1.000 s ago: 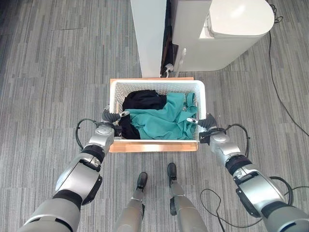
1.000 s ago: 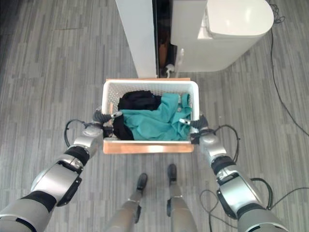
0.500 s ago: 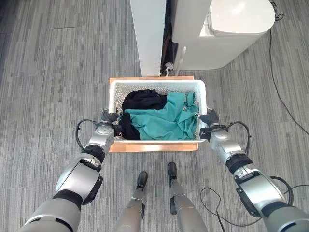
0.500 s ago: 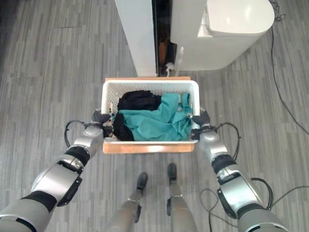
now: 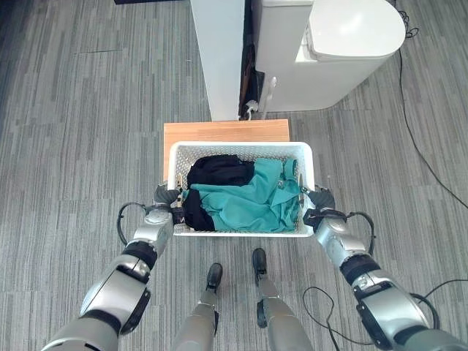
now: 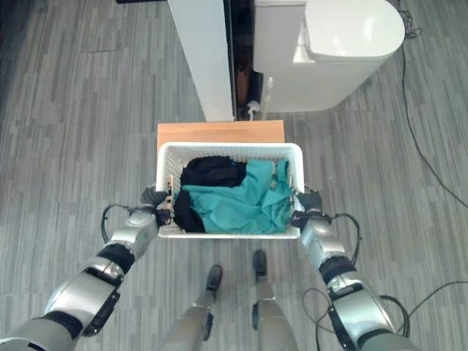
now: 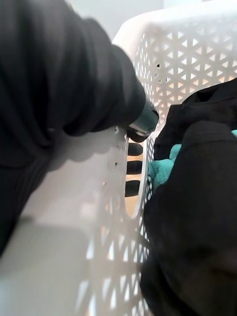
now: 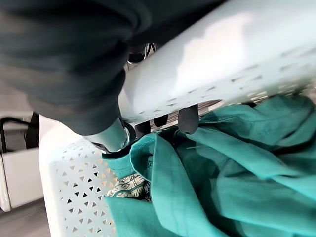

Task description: Grab the laundry basket,head to the washer,open it,put in the laundry and shut it.

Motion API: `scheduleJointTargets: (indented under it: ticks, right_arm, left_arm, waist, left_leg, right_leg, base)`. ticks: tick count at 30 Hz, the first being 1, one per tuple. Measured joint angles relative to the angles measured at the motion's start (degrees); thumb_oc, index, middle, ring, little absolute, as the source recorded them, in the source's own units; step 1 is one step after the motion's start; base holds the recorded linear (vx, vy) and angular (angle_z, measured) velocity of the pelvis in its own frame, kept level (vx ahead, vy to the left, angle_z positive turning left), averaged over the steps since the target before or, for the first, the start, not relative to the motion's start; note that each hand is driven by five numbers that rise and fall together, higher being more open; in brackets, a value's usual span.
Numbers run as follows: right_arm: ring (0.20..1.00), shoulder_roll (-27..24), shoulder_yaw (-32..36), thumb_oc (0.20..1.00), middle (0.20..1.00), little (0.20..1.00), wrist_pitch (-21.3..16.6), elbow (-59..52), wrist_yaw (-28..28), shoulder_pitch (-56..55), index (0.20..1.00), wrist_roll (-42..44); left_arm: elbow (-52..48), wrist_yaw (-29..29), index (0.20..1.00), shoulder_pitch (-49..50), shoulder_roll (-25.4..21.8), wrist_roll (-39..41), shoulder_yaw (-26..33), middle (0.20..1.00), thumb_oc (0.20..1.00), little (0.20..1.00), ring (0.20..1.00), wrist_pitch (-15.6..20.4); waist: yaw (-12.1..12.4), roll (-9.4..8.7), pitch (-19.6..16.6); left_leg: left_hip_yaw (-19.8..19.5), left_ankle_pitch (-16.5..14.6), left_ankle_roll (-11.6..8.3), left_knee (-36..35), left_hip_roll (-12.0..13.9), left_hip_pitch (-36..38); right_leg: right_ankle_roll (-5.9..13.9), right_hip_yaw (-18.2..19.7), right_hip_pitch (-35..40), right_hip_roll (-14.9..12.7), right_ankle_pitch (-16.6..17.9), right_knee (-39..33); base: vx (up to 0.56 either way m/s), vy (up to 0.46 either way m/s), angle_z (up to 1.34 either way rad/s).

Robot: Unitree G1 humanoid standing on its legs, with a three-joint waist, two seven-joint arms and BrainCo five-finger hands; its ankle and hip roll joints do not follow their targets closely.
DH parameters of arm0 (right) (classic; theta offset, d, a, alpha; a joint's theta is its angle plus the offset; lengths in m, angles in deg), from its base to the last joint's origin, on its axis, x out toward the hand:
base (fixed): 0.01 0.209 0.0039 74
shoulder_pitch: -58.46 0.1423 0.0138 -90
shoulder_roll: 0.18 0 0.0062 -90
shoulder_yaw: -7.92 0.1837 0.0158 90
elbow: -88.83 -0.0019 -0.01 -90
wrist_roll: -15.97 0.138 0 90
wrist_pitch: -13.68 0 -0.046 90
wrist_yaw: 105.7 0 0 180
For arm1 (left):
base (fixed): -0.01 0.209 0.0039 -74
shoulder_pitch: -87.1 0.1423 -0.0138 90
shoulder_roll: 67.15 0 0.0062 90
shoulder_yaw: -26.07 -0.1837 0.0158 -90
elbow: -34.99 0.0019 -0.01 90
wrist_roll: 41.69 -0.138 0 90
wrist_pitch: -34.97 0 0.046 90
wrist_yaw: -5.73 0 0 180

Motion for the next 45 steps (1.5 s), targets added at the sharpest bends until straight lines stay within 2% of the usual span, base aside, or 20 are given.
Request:
scheduleJointTargets:
  ticks: [1,4,6,10,14,19,21,24,31,32,34,35,36,37,39,40,41,43,45]
  right_arm:
    - [0.2,-0.1,1.6,0.2,0.2,0.2,-0.4,-3.1,-0.8,-3.6,0.2,0.2]
    - [0.2,-0.5,1.9,0.2,0.2,0.2,-0.5,-6.3,-1.5,-8.0,0.2,0.4]
    - [0.2,-1.0,2.8,0.2,0.2,0.2,-0.5,-10.3,-1.9,-11.7,0.2,0.4]
    - [0.2,-2.1,5.0,0.2,0.2,0.2,-0.4,-12.6,-3.4,-14.5,0.2,-0.5]
    - [0.2,-2.8,5.2,0.2,0.2,0.2,0.1,-14.4,-3.8,-16.3,0.2,-0.7]
    - [0.2,-4.5,5.9,0.2,0.2,0.2,3.7,-15.0,-4.6,-15.2,0.2,-2.0]
    - [0.2,-5.6,6.5,0.2,0.2,0.2,4.1,-15.4,-4.6,-13.9,0.2,-2.6]
    - [0.2,-5.7,8.4,0.2,0.2,0.2,3.9,-17.9,-4.7,-14.5,0.2,-3.0]
    - [0.2,-4.9,8.3,0.2,0.2,0.2,4.5,-17.6,-4.9,-18.3,0.2,-2.9]
    - [0.2,-4.8,8.1,0.2,0.2,0.2,4.8,-17.6,-5.0,-18.3,0.2,-2.9]
    - [0.2,-4.9,7.6,0.2,0.2,0.2,5.4,-17.2,-5.0,-18.1,0.2,-2.8]
    - [0.2,-4.9,7.6,0.2,0.2,0.2,5.8,-17.2,-5.0,-18.1,0.2,-2.8]
    - [0.2,-4.7,7.5,0.2,0.2,0.2,5.8,-17.2,-5.1,-18.0,0.2,-2.9]
    - [0.2,-4.6,7.6,0.2,0.2,0.2,5.9,-17.2,-5.2,-18.0,0.2,-2.9]
    - [0.2,-3.5,7.4,0.2,0.2,0.2,5.9,-17.2,-5.2,-18.0,0.2,-2.9]
    - [0.2,-3.6,7.5,0.2,0.2,0.2,5.8,-17.1,-5.1,-17.6,0.2,-2.9]
    - [0.2,-3.9,7.8,0.2,0.2,0.2,5.8,-17.1,-5.1,-17.1,0.2,-2.9]
    - [0.2,-3.8,8.0,0.2,0.2,0.2,5.9,-16.4,-5.1,-16.6,0.2,-2.9]
    - [0.2,-3.8,8.2,0.2,0.2,0.2,5.9,-16.0,-5.1,-17.5,0.2,-2.9]
  left_arm:
    - [-6.0,0.0,0.2,4.5,-1.0,0.7,-0.1,0.2,0.2,0.2,0.2,0.1]
    - [-8.3,-0.1,0.2,8.5,-0.8,2.9,-0.2,0.2,0.2,0.2,0.2,0.1]
    - [-15.3,-0.2,0.2,13.2,-2.3,3.3,-0.2,0.2,0.2,0.2,0.2,-0.1]
    - [-20.4,-0.2,0.2,16.4,-3.0,3.3,-0.6,0.2,0.2,0.2,0.2,-0.3]
    - [-21.8,0.1,0.2,17.6,-3.3,3.2,-0.8,0.2,0.2,0.2,0.2,-1.2]
    - [-22.0,1.4,0.2,16.0,-4.3,2.6,-1.3,0.2,0.2,0.2,0.2,-5.0]
    - [-21.7,1.8,0.2,13.5,-4.2,2.5,-1.3,0.2,0.2,0.2,0.2,-6.0]
    - [-21.9,3.0,0.2,11.6,-4.3,1.8,-1.1,0.2,0.2,0.2,0.2,-6.0]
    - [-21.9,4.4,0.2,13.8,-4.3,-0.4,-1.4,0.2,0.2,0.2,0.2,-7.4]
    - [-21.8,4.5,0.2,14.1,-4.4,-0.7,-1.3,0.2,0.2,0.2,0.2,-7.5]
    - [-20.9,5.1,0.2,14.4,-4.8,-1.9,-1.3,0.2,0.2,0.2,0.2,-7.7]
    - [-20.9,5.3,0.2,14.8,-4.5,-1.9,-1.3,0.2,0.2,0.2,0.2,-7.6]
    - [-20.2,5.5,0.2,15.2,-4.3,-2.0,-1.1,0.2,0.2,0.2,0.2,-7.6]
    - [-19.3,6.0,0.2,15.0,-4.2,-2.0,-0.9,0.2,0.2,0.2,0.2,-7.6]
    - [-18.7,6.7,0.2,14.4,-4.2,-2.4,-0.9,0.2,0.2,0.2,0.2,-7.5]
    - [-17.9,6.8,0.2,13.4,-4.2,-2.5,-1.3,0.2,0.2,0.2,0.2,-7.2]
    - [-16.6,7.0,0.2,11.6,-4.1,-2.5,-2.2,0.2,0.2,0.2,0.2,-7.2]
    - [-16.8,7.1,0.2,10.8,-4.8,-2.5,-2.2,0.2,0.2,0.2,0.2,-7.2]
    - [-16.8,7.7,0.2,10.8,-5.5,-2.6,-2.8,0.2,0.2,0.2,0.2,-7.3]
  waist:
    - [0.0,0.04,0.0]
    - [-0.1,0.09,0.1]
    - [-0.1,0.19,0.2]
    - [0.0,0.71,0.5]
    - [-0.2,1.06,0.7]
    - [-0.2,1.37,0.3]
    - [-0.3,1.51,0.0]
    - [-0.9,1.74,-2.8]
    - [-1.5,1.35,-3.8]
    - [-1.4,1.05,-3.9]
    - [-0.3,0.22,-3.8]
    - [0.7,-0.13,-3.8]
    - [0.9,-0.38,-3.8]
    - [0.5,-0.74,-3.9]
    - [-0.8,-2.23,-3.9]
    - [-1.0,-2.22,-3.8]
    - [-1.7,-1.54,-3.6]
    - [-2.6,-1.4,-3.5]
    - [-3.3,-1.0,-3.3]
  left_leg:
    - [0.0,0.0,0.0,-0.1,0.1,0.7]
    - [0.0,0.0,0.01,-0.9,0.4,3.3]
    - [0.0,0.2,0.05,-1.9,0.6,5.4]
    - [-0.3,0.3,0.04,-2.6,0.8,9.5]
    - [-1.2,-0.2,0.56,-2.6,0.9,13.1]
    - [-1.9,-0.3,0.78,-2.6,0.8,16.1]
    - [-2.1,-0.3,0.76,-2.6,0.8,16.8]
    - [-1.7,-0.5,1.07,-2.6,0.7,17.3]
    - [-0.9,-0.9,1.35,-2.6,0.5,18.3]
    - [-0.5,-2.0,0.98,-0.4,0.1,16.9]
    - [-0.8,-6.8,1.62,9.6,-1.4,12.1]
    - [-2.8,-8.0,2.03,11.3,-1.7,12.0]
    - [-3.0,-9.1,3.64,11.9,-2.5,12.1]
    - [-2.1,-9.5,4.43,11.9,-3.1,12.2]
    - [1.7,-9.0,5.21,11.9,-4.6,11.7]
    - [2.4,-7.8,6.72,12.2,-5.3,10.6]
    - [4.7,-7.2,7.25,12.0,-4.7,9.3]
    - [8.6,-6.7,8.42,12.2,-4.6,7.8]
    - [11.5,-6.6,9.19,11.9,-5.6,8.2]
  right_leg:
    - [0.3,0.0,0.7,0.0,-0.2,0.0]
    - [0.4,0.0,2.9,0.2,-0.4,0.0]
    - [0.02,-0.1,4.6,0.2,-0.9,0.0]
    - [-0.11,-0.6,8.6,0.3,-1.6,0.0]
    - [-0.33,-1.1,12.4,0.3,-2.8,-0.5]
    - [-0.94,-2.0,15.7,0.0,-3.2,-0.3]
    - [-1.03,-2.3,16.5,0.0,-3.1,-0.1]
    - [-0.95,-1.9,16.8,0.0,-3.1,0.0]
    - [-0.23,-0.5,17.5,0.1,-3.9,-0.5]
    - [-0.65,0.0,16.9,0.2,-3.5,0.0]
    - [-0.42,3.0,15.7,0.4,-2.2,0.0]
    - [-0.13,4.8,15.7,0.8,-1.6,0.0]
    - [0.68,6.8,15.5,0.8,-1.2,0.0]
    - [2.32,8.7,15.1,0.6,-1.8,0.0]
    - [4.12,12.4,13.4,-0.5,-2.8,0.0]
    - [6.75,13.7,11.9,-1.0,-5.0,0.0]
    - [9.64,13.5,10.0,-1.3,-8.0,0.7]
    - [9.27,11.9,6.3,-1.5,-8.5,5.2]
    - [9.59,12.1,8.9,-3.8,-8.2,5.6]
  base:
    - [0.0,0.0,0.0]
    - [0.01,-0.037,-0.02]
    - [0.01,-0.017,0.02]
    - [0.03,-0.028,0.04]
    - [0.03,-0.016,0.08]
    - [-0.02,0.01,0.1]
    - [-0.02,0.021,0.04]
    - [-0.01,0.036,-0.06]
    - [-0.07,0.004,-0.07]
    - [-0.05,0.01,-0.26]
    - [-0.09,0.131,-0.6]
    - [-0.11,0.231,-0.93]
    - [-0.1,0.242,-0.98]
    - [-0.17,0.301,-0.89]
    - [-0.21,0.296,-0.95]
    - [-0.16,0.261,-1.1]
    - [-0.14,0.264,-1.0]
    - [-0.07,0.149,-0.99]
    - [-0.02,0.109,-0.91]
